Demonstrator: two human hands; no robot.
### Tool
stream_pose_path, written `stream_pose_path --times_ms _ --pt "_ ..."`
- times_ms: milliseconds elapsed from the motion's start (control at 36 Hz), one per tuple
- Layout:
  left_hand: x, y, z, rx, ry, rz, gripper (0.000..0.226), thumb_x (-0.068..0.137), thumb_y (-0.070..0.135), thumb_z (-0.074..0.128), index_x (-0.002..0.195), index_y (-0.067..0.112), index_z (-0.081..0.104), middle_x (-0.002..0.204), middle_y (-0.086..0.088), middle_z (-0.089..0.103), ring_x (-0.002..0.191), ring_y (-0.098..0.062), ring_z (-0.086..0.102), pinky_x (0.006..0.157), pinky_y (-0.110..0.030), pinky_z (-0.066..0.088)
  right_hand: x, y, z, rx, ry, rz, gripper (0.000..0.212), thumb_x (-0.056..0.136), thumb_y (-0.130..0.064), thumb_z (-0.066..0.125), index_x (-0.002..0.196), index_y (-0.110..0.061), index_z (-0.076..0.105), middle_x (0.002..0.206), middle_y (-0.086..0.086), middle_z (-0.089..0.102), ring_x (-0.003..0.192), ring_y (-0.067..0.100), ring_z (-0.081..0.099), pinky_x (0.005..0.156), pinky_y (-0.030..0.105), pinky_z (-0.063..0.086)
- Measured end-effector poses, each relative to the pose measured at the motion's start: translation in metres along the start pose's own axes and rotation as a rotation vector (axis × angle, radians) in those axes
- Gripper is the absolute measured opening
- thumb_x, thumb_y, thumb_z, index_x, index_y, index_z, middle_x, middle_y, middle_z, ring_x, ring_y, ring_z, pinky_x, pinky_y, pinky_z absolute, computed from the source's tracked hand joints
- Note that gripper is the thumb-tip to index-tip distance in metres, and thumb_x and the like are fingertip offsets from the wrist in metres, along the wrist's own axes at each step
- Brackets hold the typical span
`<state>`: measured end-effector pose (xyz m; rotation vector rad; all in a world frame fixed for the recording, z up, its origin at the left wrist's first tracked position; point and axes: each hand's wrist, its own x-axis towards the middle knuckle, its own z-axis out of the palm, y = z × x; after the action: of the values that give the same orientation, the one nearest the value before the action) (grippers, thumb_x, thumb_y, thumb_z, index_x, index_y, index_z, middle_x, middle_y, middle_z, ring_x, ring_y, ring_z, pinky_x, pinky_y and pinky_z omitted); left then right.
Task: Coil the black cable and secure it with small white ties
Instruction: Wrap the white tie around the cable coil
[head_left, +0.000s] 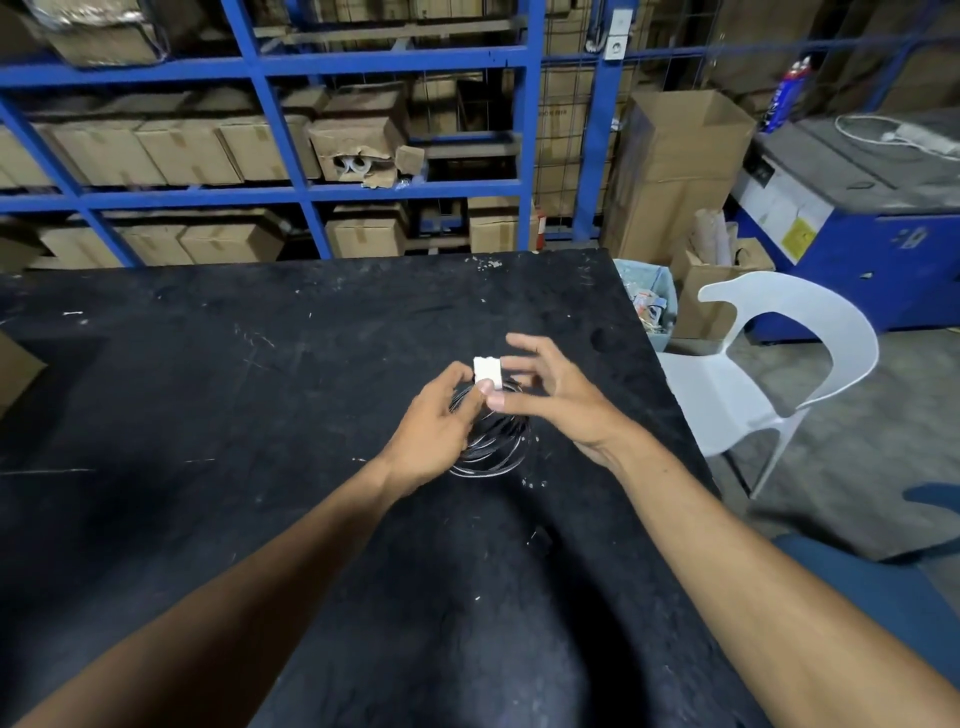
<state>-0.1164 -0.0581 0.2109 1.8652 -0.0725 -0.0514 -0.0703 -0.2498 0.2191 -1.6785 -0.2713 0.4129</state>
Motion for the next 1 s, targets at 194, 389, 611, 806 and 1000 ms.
stream_pose_path --times_ms 194,389,611,806,1000 --pt "0.003 0.011 0.009 -0.67 0.125 -0.054 0.025 0.108 0.029 0.051 0.087 0.019 0.045 0.055 0.011 0.024 0.044 -0.003 0.021 0.043 -0.018 0.027 -0.017 0.023 0.011 0.443 -0.097 0.102 0.036 0.081 -0.017 0.082 0.114 -0.007 0.071 0.116 0.016 0.079 0.102 0.021 0.073 0.095 0.036 0.051" --pt "0.002 0.015 0.022 -0.985 0.202 -0.115 0.026 0.11 0.026 0.047 0.087 0.016 0.049 0.056 0.007 0.027 0.043 -0.005 0.026 0.058 -0.026 0.043 -0.024 0.025 0.027 0.794 -0.049 0.125 0.02 0.085 -0.008 0.072 0.105 -0.01 0.07 0.092 0.01 0.079 0.09 0.022 0.075 0.105 0.049 0.052" --pt "0.004 0.011 0.015 -1.037 0.263 -0.178 0.022 0.109 0.024 0.05 0.089 0.017 0.056 0.066 0.004 0.038 0.059 -0.009 0.043 0.068 -0.029 0.045 -0.015 0.013 0.022 0.483 0.216 0.085 0.014 0.092 -0.007 0.075 0.106 -0.007 0.074 0.086 0.006 0.077 0.05 0.004 0.042 0.045 0.014 0.028" --pt "-0.006 0.01 0.016 -1.026 0.176 -0.231 0.024 0.109 0.032 0.045 0.107 0.012 0.059 0.073 0.001 0.046 0.063 -0.011 0.046 0.071 -0.032 0.049 -0.011 -0.005 0.014 0.482 0.099 0.107 0.012 0.09 -0.012 0.078 0.088 -0.013 0.067 0.068 0.004 0.063 0.041 0.002 0.036 0.038 0.014 0.025" --pt "-0.011 0.014 0.024 -0.878 0.137 -0.269 0.03 0.108 0.037 0.044 0.094 0.015 0.059 0.076 -0.001 0.049 0.071 -0.016 0.05 0.078 -0.034 0.046 -0.003 -0.005 0.024 0.395 0.341 0.12 0.036 0.082 -0.012 0.087 0.066 -0.017 0.055 0.052 0.001 0.054 0.033 0.004 0.032 0.033 0.016 0.018"
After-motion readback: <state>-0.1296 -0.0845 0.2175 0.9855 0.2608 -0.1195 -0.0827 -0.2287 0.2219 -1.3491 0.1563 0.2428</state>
